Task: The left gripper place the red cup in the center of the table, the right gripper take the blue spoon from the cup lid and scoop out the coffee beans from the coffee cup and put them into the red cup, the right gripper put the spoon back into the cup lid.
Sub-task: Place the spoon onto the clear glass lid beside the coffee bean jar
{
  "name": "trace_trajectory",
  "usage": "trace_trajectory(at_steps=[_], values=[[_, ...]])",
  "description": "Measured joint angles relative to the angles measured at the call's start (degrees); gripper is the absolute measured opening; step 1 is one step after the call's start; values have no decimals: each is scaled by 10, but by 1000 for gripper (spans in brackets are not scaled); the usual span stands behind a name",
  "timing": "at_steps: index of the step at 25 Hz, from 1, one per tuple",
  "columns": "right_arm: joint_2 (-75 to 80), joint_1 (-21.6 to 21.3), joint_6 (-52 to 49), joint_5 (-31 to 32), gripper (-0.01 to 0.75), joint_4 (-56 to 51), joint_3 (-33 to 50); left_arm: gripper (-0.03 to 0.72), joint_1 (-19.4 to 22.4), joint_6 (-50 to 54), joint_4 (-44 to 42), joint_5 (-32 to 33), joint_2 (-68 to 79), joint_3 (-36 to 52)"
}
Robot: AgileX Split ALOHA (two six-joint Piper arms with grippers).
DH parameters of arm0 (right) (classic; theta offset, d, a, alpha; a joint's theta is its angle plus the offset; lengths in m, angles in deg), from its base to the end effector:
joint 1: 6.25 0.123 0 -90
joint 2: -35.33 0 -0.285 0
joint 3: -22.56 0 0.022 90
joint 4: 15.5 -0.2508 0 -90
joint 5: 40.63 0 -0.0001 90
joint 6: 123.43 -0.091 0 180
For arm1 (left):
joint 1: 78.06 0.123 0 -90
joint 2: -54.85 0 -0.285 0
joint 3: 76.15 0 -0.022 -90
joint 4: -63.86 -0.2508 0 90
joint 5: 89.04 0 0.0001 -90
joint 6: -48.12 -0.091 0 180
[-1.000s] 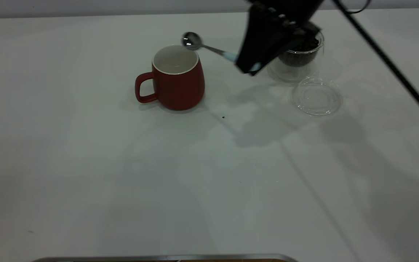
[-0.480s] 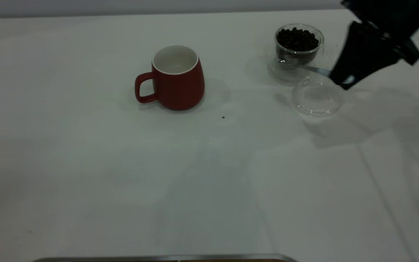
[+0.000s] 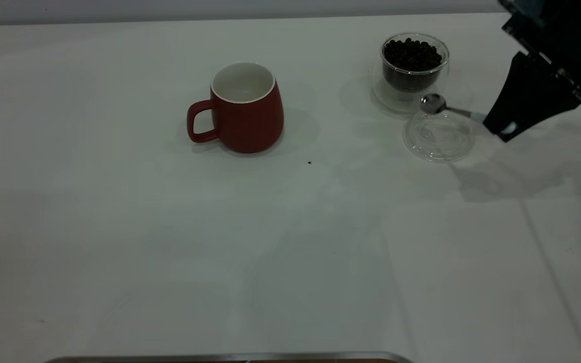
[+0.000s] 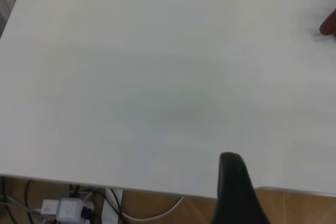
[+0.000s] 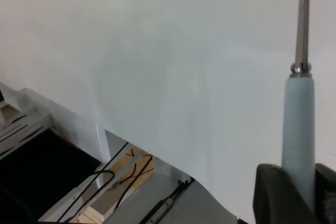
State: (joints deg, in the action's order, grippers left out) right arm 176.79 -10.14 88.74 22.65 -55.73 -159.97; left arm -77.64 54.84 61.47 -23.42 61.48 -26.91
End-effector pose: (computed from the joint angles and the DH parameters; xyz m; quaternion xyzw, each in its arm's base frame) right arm 0.3870 0.0263 0.0544 0.0206 -0.9450 -0.3143 0.0879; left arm -0.0104 0.0034 0.2673 -0.0561 0.8705 -0.0061 0.4890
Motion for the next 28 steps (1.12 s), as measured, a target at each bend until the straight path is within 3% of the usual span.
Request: trace_trajectory(at_steps=[13,28], values=[[34,-29,-6,-41,115,-13,0,518,0,0,0,0,0,0],[83,0,-6,-33,115,-28,-63,518,0,0,0,0,0,0]])
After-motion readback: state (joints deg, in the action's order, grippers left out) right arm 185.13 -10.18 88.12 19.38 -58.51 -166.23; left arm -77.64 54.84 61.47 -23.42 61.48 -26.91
